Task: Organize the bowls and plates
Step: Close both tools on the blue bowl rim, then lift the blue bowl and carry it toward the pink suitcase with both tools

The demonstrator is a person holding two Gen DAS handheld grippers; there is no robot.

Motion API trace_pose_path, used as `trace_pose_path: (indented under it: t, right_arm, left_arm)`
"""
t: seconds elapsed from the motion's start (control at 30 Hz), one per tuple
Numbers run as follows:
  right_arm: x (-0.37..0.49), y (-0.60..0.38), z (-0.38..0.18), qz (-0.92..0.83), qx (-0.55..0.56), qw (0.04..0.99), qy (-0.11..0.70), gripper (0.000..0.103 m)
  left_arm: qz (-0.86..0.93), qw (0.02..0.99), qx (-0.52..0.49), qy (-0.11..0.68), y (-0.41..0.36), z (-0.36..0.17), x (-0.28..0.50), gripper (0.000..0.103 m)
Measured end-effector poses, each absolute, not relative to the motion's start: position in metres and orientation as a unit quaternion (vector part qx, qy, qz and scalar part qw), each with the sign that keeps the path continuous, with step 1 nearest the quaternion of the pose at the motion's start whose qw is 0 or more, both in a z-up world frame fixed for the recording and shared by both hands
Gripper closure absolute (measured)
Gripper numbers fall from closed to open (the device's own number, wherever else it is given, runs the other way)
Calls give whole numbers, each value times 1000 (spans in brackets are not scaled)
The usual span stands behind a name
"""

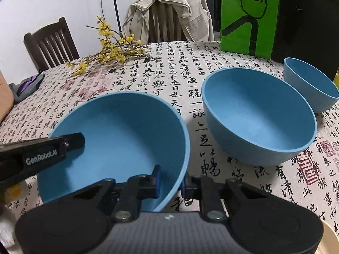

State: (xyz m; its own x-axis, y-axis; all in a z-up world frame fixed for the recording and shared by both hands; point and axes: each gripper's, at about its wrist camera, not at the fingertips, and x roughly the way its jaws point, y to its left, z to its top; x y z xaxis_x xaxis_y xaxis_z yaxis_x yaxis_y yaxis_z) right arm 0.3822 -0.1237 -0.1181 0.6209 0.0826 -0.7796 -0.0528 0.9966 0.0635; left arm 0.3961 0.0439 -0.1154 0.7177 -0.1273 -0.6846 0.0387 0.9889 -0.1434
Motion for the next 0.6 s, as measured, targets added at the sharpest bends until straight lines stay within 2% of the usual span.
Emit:
trace_pose_path:
  t: [0.6]
  right_arm:
    - [376,-130,-111,59,32,908,413,87]
  left_arm:
    - [-41,935,-49,349,44,-104,386,92]
